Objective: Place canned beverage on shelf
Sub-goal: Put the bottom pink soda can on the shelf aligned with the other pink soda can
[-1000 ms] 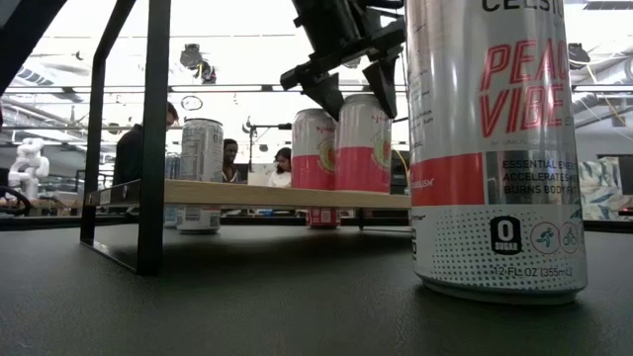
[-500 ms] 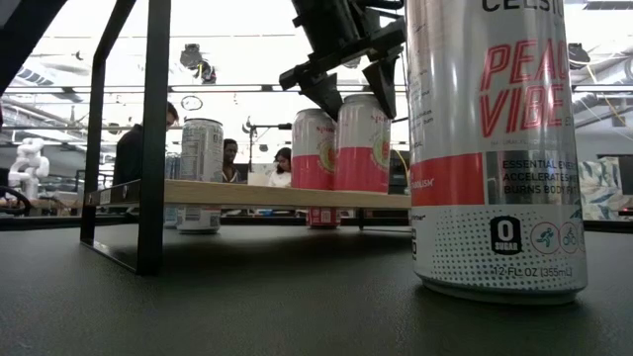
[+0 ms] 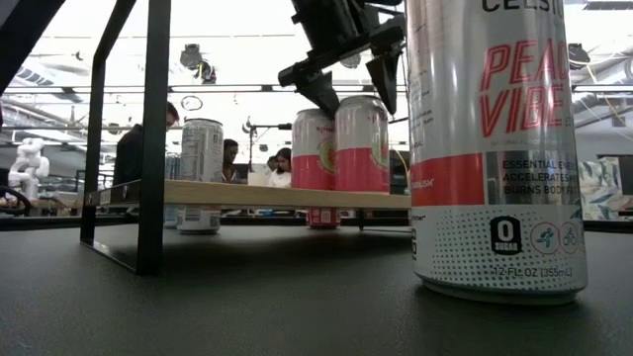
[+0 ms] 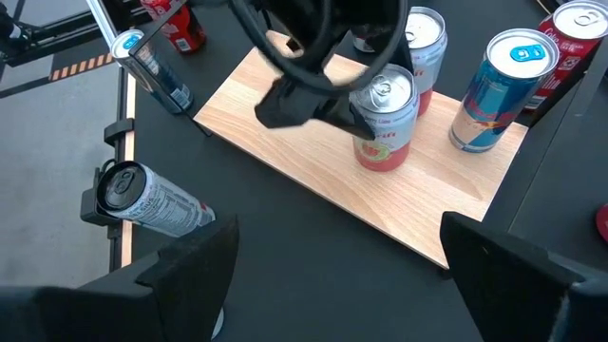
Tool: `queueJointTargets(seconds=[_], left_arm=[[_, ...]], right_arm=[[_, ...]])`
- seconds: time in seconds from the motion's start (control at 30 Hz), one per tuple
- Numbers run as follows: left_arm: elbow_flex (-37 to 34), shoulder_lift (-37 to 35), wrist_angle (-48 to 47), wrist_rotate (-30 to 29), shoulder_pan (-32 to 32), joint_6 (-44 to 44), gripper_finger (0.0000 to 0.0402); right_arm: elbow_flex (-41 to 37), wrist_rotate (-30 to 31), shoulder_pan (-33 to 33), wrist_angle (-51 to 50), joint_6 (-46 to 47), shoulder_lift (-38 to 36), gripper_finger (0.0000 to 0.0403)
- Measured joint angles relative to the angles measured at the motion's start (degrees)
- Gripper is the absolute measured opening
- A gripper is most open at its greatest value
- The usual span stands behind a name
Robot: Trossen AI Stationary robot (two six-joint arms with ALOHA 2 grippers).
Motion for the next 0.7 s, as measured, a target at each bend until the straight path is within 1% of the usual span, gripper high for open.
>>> queueJointTargets(seconds=[0.23, 0.33, 0.43, 0.57, 0.63, 0.7], left_arm=[[4.6, -1.9, -5.4, -0.7, -0.1, -2.6, 0.0373], [7.5, -3.4, -8.6, -0.9, -0.7, -2.7, 0.0373], [10.6, -5.5, -13.9, -1.4, -1.9, -2.8, 0.0373], [14.4, -8.6, -25.0, -1.7, -3.2, -8.2, 0.0373], [15.1, -10.7, -28.2, -1.9, -3.8, -9.3, 0.0373], [15.1, -12.5, -31.7, -2.0, -4.2, -9.9, 0.0373]], right_arm=[[0.0, 1.3, 0.0, 0.5, -0.4, 1.8, 0.0341], [0.0, 1.4, 0.0, 3.2, -2.5, 3.8, 0.0330], [0.0, 1.5, -0.1, 6.8, -4.9, 6.8, 0.0310], [0.0, 3.7, -0.6, 8.5, -7.4, 11.1, 0.0275], [-1.2, 4.6, -1.2, 10.1, -8.5, 12.5, 0.0256], [-3.3, 4.4, -2.2, 14.4, -9.4, 13.4, 0.0237]])
